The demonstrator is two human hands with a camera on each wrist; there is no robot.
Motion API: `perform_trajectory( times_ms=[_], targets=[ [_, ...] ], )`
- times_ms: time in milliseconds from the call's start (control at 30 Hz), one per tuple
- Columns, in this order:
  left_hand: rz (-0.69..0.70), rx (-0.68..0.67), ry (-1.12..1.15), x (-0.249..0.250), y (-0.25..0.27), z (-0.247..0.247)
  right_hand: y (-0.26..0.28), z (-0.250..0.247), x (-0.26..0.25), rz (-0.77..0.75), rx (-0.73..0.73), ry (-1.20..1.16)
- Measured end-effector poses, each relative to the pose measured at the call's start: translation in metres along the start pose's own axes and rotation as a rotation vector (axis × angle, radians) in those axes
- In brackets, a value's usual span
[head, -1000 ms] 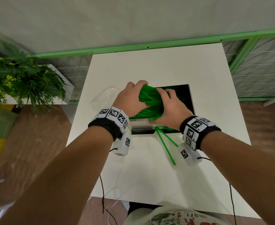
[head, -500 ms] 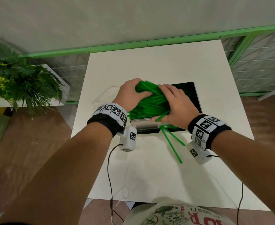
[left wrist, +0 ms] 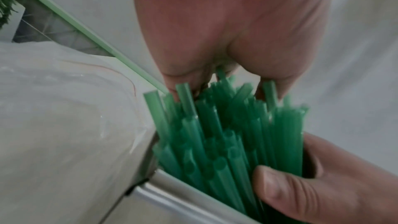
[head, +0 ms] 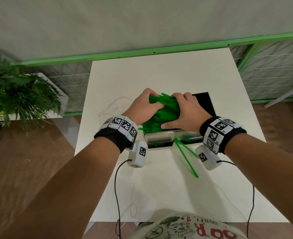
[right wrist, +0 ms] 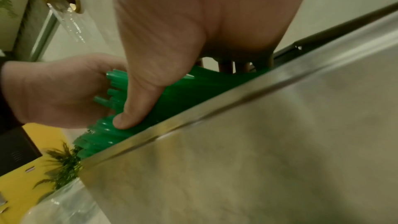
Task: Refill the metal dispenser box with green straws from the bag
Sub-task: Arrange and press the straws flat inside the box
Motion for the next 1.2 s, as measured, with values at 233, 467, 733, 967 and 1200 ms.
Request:
perform_trajectory(
  times_ms=[233,467,733,967,1200],
  targets=[
    [0.084,0.104,0.028,-0.003,0.015,-0.023,-0.004,0.008,-0.002,0.007,-0.007,-0.095],
    [0.093,0.287,0.163,-0.019,0.034,-0.035,0.011,0.003,0.023,-0.047,0.000,0.012],
    [0.059,0.226,0.145,-0.046,0.054,-0.005,0.035,0.002,0.042,-0.122,-0.049,0.087],
    [0.039,0.197,0.068,-0.045,0.052,0.005,0.055,0.004,0.041,-0.336,0.185,0.190],
    [0.004,0.259,0.113,-0.045,0.048,0.000,0.060,0.017,0.042,-0.392,0.092,0.189]
  ],
)
Point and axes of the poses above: each hand's wrist, its own y-axis away from the middle knuckle, its own z-axis out of the palm, x = y × z, the point moved 3 cm from there along -y, towards the middle knuckle, and after that the axes turned 5 degrees about z, right-handed, at the moved point
